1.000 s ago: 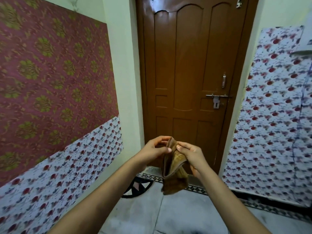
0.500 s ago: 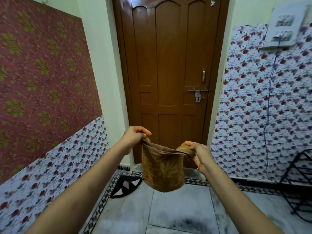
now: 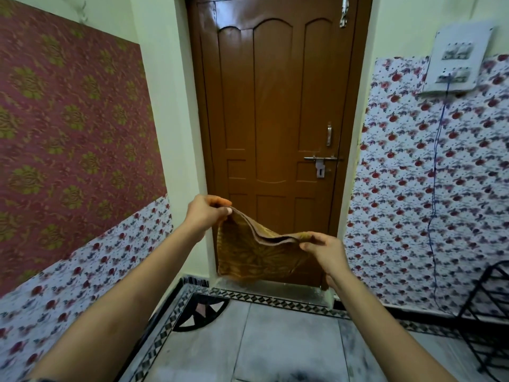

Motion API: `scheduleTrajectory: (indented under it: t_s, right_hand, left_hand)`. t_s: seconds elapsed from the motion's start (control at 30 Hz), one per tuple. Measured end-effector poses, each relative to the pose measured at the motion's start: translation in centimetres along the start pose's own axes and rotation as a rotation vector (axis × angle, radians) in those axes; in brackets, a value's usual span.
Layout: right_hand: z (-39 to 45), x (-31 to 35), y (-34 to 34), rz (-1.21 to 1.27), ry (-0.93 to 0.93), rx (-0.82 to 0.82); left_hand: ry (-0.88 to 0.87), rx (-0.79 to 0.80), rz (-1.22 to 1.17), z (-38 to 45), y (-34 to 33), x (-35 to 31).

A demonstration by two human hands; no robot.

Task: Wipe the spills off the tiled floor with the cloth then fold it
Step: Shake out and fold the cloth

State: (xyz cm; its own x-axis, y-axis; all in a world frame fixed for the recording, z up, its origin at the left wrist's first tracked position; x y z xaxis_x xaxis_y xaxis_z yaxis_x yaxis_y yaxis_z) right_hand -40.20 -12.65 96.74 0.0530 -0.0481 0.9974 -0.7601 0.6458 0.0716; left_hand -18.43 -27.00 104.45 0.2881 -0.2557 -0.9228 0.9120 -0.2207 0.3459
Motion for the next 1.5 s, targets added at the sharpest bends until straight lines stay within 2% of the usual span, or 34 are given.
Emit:
scheduleTrajectory:
  t_s: [0.07, 0.17, 0.27, 0.37, 0.43, 0.5, 0.6, 0.67, 0.87, 1.0, 1.07, 1.17, 1.23, 1.33, 1.4, 1.5]
  right_hand:
    - [0.2, -0.4, 0.4, 0.051, 0.031, -0.044]
    - [0.3, -0.2, 0.8, -0.061, 0.094, -0.025]
    - [0.1, 0.5, 0.6, -0.108, 0.121, 0.092]
    - [-0.7, 0.7, -0.4, 0.107, 0.027, 0.253]
    - [-1.5, 0.7, -1.4, 0.25, -0.046, 0.285]
    - [-2.0, 0.3, -2.4, 0.268, -0.092, 0.284]
    - [-2.7, -0.8, -3.9, 0.153, -0.081, 0.265]
    - [-3.3, -1.7, -4.5, 0.092, -0.046, 0.277]
    - [-3.8, -2.9, -4.1, 0.312, -0.047, 0.364]
    - [-3.6, -3.4, -3.7, 0.43, -0.131, 0.375]
    - [-3.4, -3.5, -3.3, 0.457, -0.175, 0.34]
    - [-2.5, -3.8, -2.4, 0.454, -0.251, 0.179]
    - [-1.7, -3.7, -1.3, 0.45, -0.261, 0.079]
    - [-0.3, -3.9, 0.7, 0.436, -0.23, -0.07]
    - [0.5, -4.2, 2.1, 0.389, -0.221, -0.186]
    - [1.6, -4.9, 4.4, 0.288, -0.215, -0.294]
  left_hand:
    - [-0.019, -0.036, 0.03, 0.0, 0.4, -0.3]
    - [0.0, -0.067, 0.074, 0.3, 1.0, -0.4]
    - [0.094, -0.062, 0.023, 0.4, 1.1, 0.5]
    - [0.198, -0.038, -0.148, -0.1, 0.2, 2.3]
    - [0.204, 0.053, -0.25, -1.0, -1.2, 3.4]
    - [0.203, 0.192, -0.283, -2.6, -2.9, 3.7]
    - [0.244, 0.384, -0.213, -5.2, -5.5, 3.2]
    - [0.254, 0.438, -0.222, -6.0, -6.8, 3.2]
    - [0.297, 0.318, -0.244, -5.8, -8.8, 4.1]
    - [0.366, 0.286, -0.295, -5.5, -9.2, 4.1]
    - [0.371, 0.283, -0.283, -5.2, -8.6, 3.9]
    - [0.326, 0.302, -0.247, -4.6, -6.5, 3.6]
    - [0.238, 0.369, -0.191, -4.1, -4.7, 3.5]
    - [0.113, 0.518, 0.027, -3.7, -1.6, 3.2]
    - [0.045, 0.513, 0.313, -3.2, 0.2, 3.3]
    - [-0.061, 0.396, 0.799, -1.6, 2.0, 4.2]
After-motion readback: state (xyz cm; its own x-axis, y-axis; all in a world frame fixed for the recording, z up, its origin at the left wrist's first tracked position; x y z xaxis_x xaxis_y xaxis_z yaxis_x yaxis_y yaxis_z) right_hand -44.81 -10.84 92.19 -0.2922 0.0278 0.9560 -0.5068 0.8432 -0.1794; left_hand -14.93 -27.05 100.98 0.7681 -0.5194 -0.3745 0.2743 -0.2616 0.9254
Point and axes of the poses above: each hand's wrist, its own z-axis towards the middle knuckle, its own y-axis out of the back of the hand, x = y × z, the point moved 2 cm from there along z, towards the middle knuckle
